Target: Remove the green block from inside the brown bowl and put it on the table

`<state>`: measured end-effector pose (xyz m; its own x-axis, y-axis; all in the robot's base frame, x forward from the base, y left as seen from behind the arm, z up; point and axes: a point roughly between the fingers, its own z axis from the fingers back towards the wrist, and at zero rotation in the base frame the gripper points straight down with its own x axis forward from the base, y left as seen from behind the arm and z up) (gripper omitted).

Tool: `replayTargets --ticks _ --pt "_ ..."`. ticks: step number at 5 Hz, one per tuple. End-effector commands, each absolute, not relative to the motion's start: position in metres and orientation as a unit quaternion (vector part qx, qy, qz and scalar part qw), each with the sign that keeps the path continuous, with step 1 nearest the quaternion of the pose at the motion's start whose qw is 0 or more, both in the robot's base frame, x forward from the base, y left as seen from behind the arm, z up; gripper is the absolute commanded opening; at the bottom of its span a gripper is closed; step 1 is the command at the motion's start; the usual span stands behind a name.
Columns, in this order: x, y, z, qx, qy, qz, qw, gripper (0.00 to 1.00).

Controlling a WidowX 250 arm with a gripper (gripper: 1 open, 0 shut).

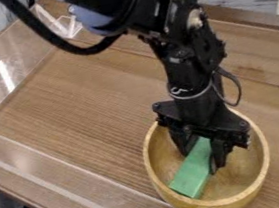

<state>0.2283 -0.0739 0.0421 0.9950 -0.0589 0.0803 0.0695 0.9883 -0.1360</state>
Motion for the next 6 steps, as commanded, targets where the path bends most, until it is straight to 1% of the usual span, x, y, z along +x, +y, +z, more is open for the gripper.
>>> replayTargets --ticks 1,6 --pt "0.239 -0.074 0.064 -0.078 -0.066 -0.028 0.994 0.0" --pt "0.241 -0.063 0.085 -0.096 -0.062 -0.017 0.993 0.0"
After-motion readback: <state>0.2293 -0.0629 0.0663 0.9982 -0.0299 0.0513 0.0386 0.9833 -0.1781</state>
